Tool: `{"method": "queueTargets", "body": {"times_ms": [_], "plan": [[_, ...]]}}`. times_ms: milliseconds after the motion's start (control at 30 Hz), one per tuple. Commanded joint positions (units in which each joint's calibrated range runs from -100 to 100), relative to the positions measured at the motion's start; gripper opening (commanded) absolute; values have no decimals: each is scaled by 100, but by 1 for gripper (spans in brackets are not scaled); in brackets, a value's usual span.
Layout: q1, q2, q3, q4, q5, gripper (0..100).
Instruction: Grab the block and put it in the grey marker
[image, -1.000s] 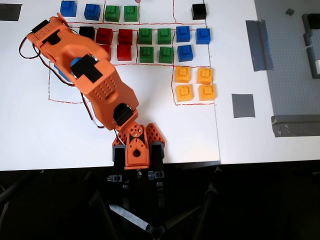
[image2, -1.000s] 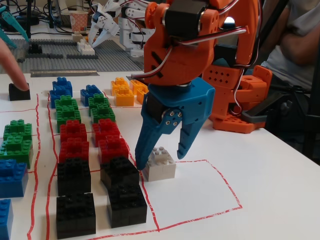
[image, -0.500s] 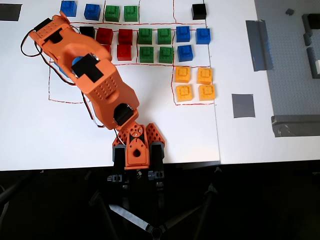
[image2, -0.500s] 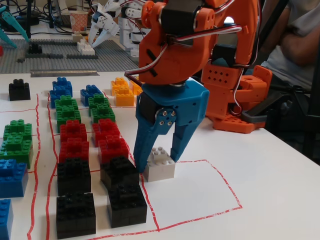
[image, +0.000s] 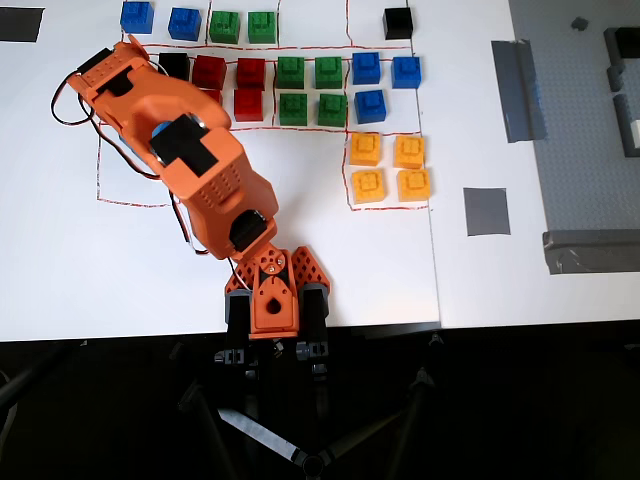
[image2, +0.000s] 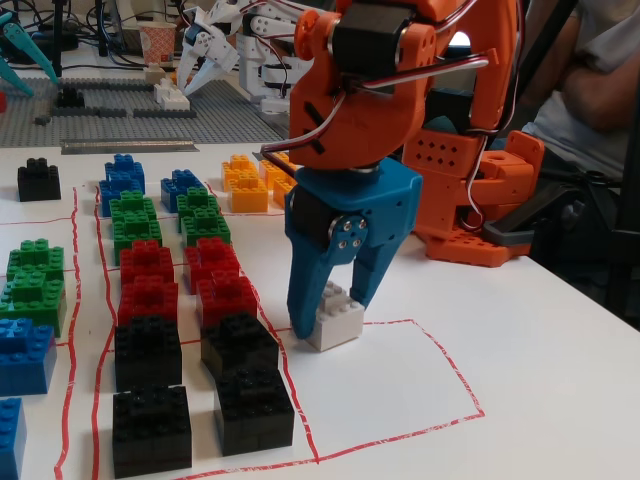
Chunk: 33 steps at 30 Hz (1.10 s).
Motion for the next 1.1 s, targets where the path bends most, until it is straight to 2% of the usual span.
{"method": "queueTargets", "body": {"times_ms": [0,233,433,600,1067], "plan": [[42,-1289,-438,336,156,0],[-74,-2325,-1020,1250,381,0],[733,-2800,-1201,1903,869,0],[2205,-3077,-847,2327,1514,0],[7305,-3042,-411,2572,3653,0]]}}
